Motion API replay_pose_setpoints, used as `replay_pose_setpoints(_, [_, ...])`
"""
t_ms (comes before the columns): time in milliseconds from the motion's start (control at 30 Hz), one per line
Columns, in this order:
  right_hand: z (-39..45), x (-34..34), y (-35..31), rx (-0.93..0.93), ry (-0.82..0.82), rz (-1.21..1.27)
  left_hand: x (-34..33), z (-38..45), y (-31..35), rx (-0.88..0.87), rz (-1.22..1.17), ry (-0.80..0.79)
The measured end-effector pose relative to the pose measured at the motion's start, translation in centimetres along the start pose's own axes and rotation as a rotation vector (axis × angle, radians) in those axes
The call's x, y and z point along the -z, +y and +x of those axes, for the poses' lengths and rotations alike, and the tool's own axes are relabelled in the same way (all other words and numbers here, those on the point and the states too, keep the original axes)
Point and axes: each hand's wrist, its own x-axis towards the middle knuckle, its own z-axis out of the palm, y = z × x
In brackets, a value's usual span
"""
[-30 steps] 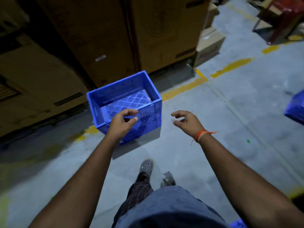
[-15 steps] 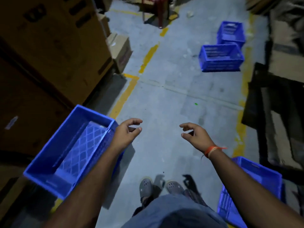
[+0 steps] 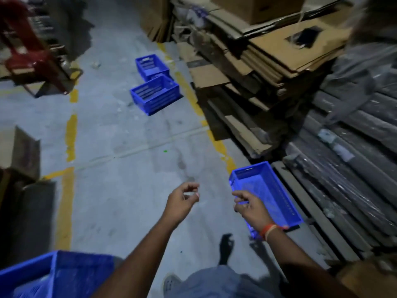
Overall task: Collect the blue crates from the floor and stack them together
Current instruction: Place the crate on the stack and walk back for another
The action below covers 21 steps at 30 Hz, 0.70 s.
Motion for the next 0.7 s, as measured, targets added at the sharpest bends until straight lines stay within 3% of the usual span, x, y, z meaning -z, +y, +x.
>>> replay_pose_setpoints(333, [-4.3, 11.5, 7.0, -0.130, 0.244, 0.103, -16.6, 2.3, 2.6, -0.042, 0.086, -0.353])
replay_pose_setpoints(500, [-5.5, 14.5, 11.7, -0.235, 0.323, 0.170, -21.0, 5.0, 3.3, -0.072, 0.185, -0.509])
replay_pose_setpoints(700, [-3.0, 15.7, 14.9, -0.426, 0.583, 0.218, -24.0, 14.4, 5.2, -0.128, 0.400, -0.633])
